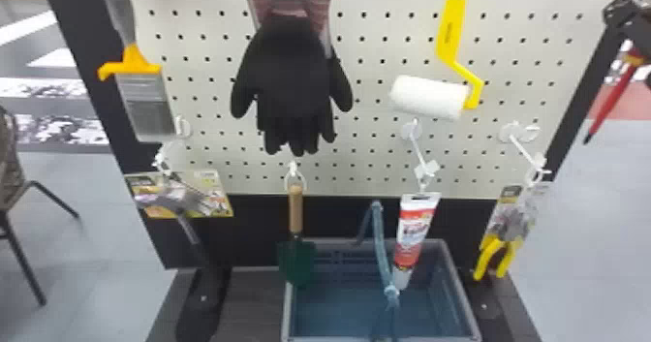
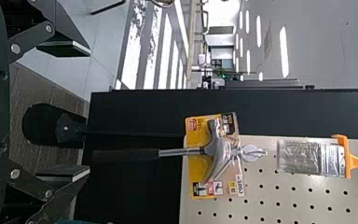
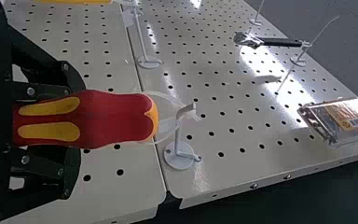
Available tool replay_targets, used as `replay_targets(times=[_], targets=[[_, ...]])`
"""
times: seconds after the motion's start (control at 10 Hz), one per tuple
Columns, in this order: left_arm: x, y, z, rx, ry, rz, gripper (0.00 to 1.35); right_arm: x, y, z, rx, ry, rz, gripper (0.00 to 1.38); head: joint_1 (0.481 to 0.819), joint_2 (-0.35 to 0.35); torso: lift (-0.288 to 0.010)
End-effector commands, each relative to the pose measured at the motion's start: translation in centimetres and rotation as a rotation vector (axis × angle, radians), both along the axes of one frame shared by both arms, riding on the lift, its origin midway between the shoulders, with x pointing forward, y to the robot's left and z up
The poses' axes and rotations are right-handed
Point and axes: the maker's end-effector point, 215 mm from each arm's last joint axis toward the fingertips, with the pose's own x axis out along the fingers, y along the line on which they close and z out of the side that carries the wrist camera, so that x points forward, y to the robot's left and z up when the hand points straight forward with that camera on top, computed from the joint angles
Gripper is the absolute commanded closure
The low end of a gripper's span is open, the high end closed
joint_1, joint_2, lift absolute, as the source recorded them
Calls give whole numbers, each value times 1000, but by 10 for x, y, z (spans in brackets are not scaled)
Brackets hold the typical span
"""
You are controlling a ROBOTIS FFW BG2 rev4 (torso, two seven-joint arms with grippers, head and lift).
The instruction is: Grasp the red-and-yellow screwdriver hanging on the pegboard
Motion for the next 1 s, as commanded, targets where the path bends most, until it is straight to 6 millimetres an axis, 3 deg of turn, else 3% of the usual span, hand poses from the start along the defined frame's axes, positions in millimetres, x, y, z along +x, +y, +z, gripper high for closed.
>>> replay_targets(times=[0.0, 0.9], targets=[[0, 0, 0, 0, 0, 0, 383, 0, 0, -1, 1, 1, 1, 1283, 549, 0, -100], [0, 1, 0, -1, 0, 3, 383, 0, 0, -1, 3, 3, 3, 1283, 549, 0, -100]])
